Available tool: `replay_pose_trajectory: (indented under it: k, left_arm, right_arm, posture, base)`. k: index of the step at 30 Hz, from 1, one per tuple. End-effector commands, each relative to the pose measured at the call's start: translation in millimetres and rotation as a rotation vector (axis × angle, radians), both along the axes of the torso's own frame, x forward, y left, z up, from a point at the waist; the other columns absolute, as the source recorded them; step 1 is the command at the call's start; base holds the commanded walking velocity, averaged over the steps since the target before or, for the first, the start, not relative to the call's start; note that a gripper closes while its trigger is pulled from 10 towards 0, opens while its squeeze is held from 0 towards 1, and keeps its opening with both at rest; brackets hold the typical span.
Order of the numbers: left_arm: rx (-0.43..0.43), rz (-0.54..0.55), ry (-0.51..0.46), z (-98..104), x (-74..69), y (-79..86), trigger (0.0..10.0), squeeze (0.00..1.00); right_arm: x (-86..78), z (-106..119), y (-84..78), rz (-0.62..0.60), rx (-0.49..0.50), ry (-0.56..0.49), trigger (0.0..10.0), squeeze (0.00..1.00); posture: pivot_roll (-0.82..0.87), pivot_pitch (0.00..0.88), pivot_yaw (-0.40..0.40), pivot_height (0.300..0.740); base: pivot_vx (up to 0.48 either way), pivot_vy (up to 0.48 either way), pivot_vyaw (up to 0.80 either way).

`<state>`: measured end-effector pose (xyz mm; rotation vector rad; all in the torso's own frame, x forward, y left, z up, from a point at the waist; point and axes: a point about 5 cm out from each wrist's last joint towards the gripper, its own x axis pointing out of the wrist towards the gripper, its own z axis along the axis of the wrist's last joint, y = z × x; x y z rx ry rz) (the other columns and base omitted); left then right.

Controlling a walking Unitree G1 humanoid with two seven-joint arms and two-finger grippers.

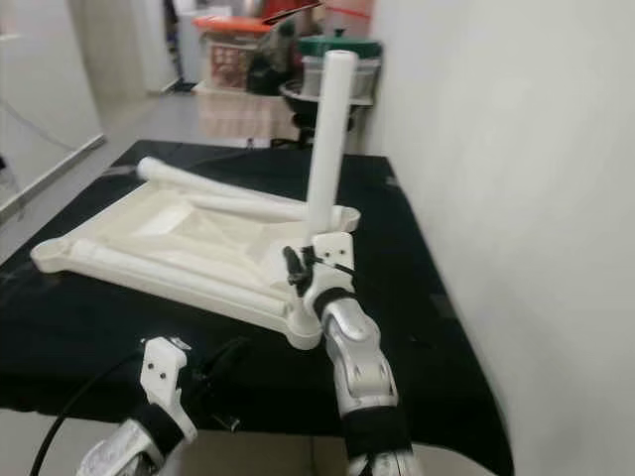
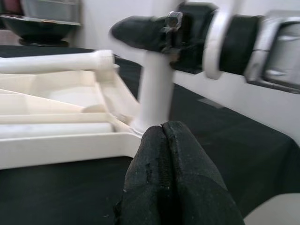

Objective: Building children table

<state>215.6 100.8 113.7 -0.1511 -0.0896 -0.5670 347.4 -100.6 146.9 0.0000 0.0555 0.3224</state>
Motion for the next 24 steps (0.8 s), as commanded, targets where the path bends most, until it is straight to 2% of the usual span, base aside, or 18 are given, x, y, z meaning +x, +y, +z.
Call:
replay_pose_trajectory:
  k: [1,2,3,5,7,8,9,10,11,12,13,15,17,18,20,21,23,24]
  left_arm:
    - [-0.002,0.007,0.007,-0.6,0.7,-0.4,10.0,0.00]
    - [-0.002,0.007,0.007,-0.6,0.7,-0.4,10.0,0.00]
    - [-0.003,0.006,0.008,-0.5,1.1,-0.4,10.0,0.00]
    - [-0.004,0.006,0.008,-0.5,1.4,-0.4,10.0,0.00]
    - [-0.003,0.004,0.008,-0.4,2.1,-0.4,10.0,0.00]
    - [-0.003,0.004,0.008,-0.4,2.1,-0.4,10.0,0.00]
    - [-0.002,0.004,0.008,-0.3,2.5,-0.3,10.0,0.00]
    - [-0.002,0.004,0.008,-0.3,2.5,-0.3,10.0,0.00]
    - [-0.001,0.004,0.008,-0.3,2.6,-0.2,10.0,0.00]
    - [-0.001,0.004,0.008,-0.3,2.6,-0.2,10.0,0.00]
    - [0.000,0.003,0.007,-0.3,2.8,-0.2,10.0,0.00]
    - [0.000,0.003,0.007,-0.3,2.8,-0.2,10.0,0.00]
    - [0.001,0.001,0.007,-0.3,2.9,0.0,10.0,0.00]
    - [0.001,0.000,0.007,-0.4,2.8,-0.1,10.0,0.00]
    - [0.001,0.001,0.007,-0.4,2.8,0.0,10.0,0.00]
    - [0.001,0.001,0.007,-0.5,2.7,0.0,10.0,0.00]
    - [0.002,0.002,0.007,-0.5,2.5,-0.1,10.0,0.00]
    - [0.002,0.003,0.007,-0.6,2.2,0.0,10.0,0.00]
  right_arm:
    - [-1.2,-19.4,-0.9,0.045,0.006,0.093,10.0,0.77]
    - [-1.2,-19.4,-0.9,0.045,0.006,0.093,10.0,0.77]
    - [3.3,-10.4,0.5,0.104,0.048,0.066,10.0,1.00]
    - [6.8,-2.6,1.6,0.159,0.084,0.041,10.0,1.00]
    - [11.7,17.7,2.7,0.265,0.112,-0.021,10.0,1.00]
    - [11.7,17.7,2.7,0.265,0.112,-0.021,10.0,1.00]
    - [11.0,26.3,4.0,0.335,0.098,-0.045,10.0,0.77]
    - [11.0,26.3,4.0,0.335,0.098,-0.045,10.0,0.77]
    - [9.8,34.1,5.3,0.434,0.070,-0.070,10.0,0.00]
    - [9.8,34.1,5.3,0.434,0.070,-0.070,10.0,0.00]
    - [8.3,39.6,6.5,0.552,0.020,-0.094,10.0,0.00]
    - [8.3,39.6,6.5,0.552,0.020,-0.094,10.0,0.00]
    - [3.5,44.3,7.2,0.796,-0.067,-0.103,10.0,0.00]
    - [5.6,45.4,6.2,0.855,-0.095,-0.101,10.0,0.00]
    - [9.0,47.1,5.3,0.879,-0.094,-0.093,10.0,0.00]
    - [11.8,48.3,4.7,0.888,-0.087,-0.088,6.7,0.00]
    - [13.5,48.8,4.1,0.900,-0.084,-0.083,6.7,0.00]
    - [14.7,48.9,3.0,0.907,-0.072,-0.075,0.0,0.00]
  posture:
    - [0.08,0.000,-0.058,0.740]
    - [0.08,0.000,-0.058,0.740]
    - [0.08,0.000,-0.057,0.740]
    - [0.08,0.000,-0.056,0.740]
    - [0.08,0.000,-0.054,0.740]
    - [0.08,0.000,-0.054,0.740]
    - [0.08,0.000,-0.054,0.740]
    - [0.08,0.000,-0.054,0.740]
    - [0.08,0.000,-0.051,0.740]
    - [0.08,0.000,-0.051,0.740]
    - [0.09,0.000,-0.052,0.740]
    - [0.09,0.000,-0.052,0.740]
    - [0.09,0.000,-0.049,0.740]
    - [0.09,0.000,-0.051,0.740]
    - [0.09,0.000,-0.052,0.740]
    - [0.09,0.000,-0.052,0.740]
    - [0.10,0.000,-0.054,0.740]
    - [0.10,0.000,-0.056,0.740]
  base:
    - [0.000,0.000,0.00]
    - [0.000,0.000,0.00]
    - [0.000,0.000,0.00]
    - [0.000,0.000,0.00]
    - [0.000,0.000,0.00]
    - [0.000,0.000,0.00]
    - [0.000,0.000,0.00]
    - [0.000,0.000,0.00]
    - [0.000,0.000,0.00]
    - [0.000,0.000,0.00]
    - [0.000,0.000,0.00]
    - [0.000,0.000,0.00]
    - [0.000,0.000,0.00]
    - [0.000,0.000,0.00]
    - [0.000,0.000,0.00]
    - [0.000,0.000,0.00]
    - [0.000,0.000,0.00]
    - [0.000,0.000,0.00]
